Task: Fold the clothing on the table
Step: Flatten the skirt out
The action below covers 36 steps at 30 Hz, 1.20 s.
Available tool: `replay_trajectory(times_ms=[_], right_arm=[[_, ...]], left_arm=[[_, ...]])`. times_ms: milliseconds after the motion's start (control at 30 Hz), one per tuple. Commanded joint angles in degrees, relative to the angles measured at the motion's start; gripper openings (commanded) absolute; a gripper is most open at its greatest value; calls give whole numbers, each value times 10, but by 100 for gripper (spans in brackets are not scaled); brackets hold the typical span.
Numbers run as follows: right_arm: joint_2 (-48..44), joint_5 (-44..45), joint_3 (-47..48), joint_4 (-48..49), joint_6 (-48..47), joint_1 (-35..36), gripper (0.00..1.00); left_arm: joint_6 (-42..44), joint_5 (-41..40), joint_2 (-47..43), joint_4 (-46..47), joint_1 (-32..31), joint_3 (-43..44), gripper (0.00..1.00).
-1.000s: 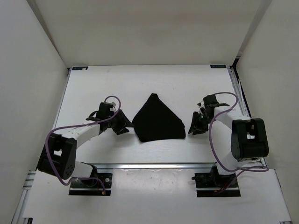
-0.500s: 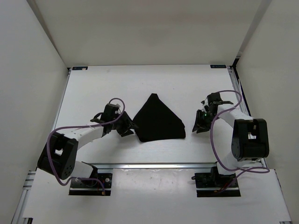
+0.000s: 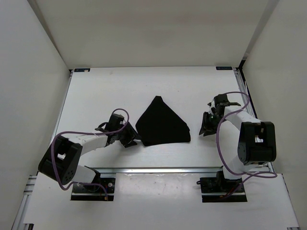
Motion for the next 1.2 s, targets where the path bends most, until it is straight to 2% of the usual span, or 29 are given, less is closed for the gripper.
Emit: replay_trajectory(times_ms=[0,133,233,467,600,633,767,1000,1167], right_arm=[[-10,7,16,-12,-11,1,36],[-10,-10,6,-4,-8,6,35],[0,-28,-3,13,-18,22,35],[21,-34,-3,41,-30,56,35],[28,-84,-17,76,-21,51,36],[29,-97,-22,84,-19,48,37],[10,-143,-53,134,4,34,56],[26,-167,-56,128,2,48,55],[33,-190,-70,149,17,64,47]], left_arm=[[-12,-26,-16,19,-5,-7,58],[-26,-29,-15,33,-3,-15,56],[-30,-19,-6,41,2,-2,47],[-30,-21,-33,18,11,28,48],[-31,-14,-28,25,9,30,49],[-31,-12,-25,26,9,27,49],[-30,-17,-16,31,7,25,48],[-33,-15,1,47,-5,19,48],[-32,-19,22,49,-12,11,48]])
